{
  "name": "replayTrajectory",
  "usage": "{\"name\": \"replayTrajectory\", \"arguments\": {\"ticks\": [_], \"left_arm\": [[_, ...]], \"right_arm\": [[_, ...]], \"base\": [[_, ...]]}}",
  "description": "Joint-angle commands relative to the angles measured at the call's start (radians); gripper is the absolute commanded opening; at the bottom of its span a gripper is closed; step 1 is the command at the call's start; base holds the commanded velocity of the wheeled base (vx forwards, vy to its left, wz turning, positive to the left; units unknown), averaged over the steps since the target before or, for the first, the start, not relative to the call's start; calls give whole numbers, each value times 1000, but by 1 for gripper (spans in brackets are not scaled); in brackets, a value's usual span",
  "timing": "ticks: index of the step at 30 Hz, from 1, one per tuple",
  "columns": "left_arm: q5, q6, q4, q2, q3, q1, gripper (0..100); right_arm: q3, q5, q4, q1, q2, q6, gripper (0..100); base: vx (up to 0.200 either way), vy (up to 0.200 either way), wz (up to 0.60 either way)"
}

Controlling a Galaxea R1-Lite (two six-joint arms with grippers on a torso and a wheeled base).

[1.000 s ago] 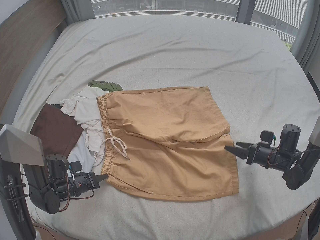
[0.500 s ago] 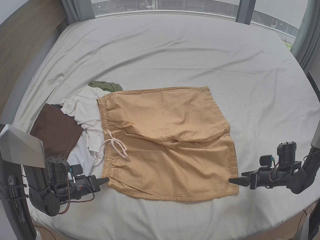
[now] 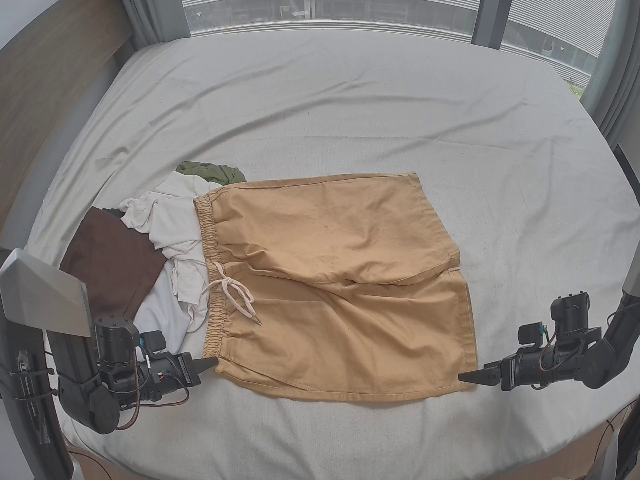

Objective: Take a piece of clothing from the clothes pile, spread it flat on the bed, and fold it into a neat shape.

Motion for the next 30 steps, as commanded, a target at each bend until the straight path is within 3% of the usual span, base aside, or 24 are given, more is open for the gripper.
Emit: {"name": "replayTrajectory", "arguments": {"ticks": [1,19,20,30], "left_arm": [[0,1,-1,-2,6,-2,0],[0,4,-2,2,6,0,0],[0,4,-2,2,6,0,0],[0,5,-2,3,6,4,0]], "right_arm": [[2,0,1,13,7,2,100],[-3,-7,-12,56,70,8,100],[-3,-7,-12,56,70,8,0],[-11,-9,-12,55,70,11,0]], "base": [[0,0,0],[0,0,0],[0,0,0],[0,0,0]]}}
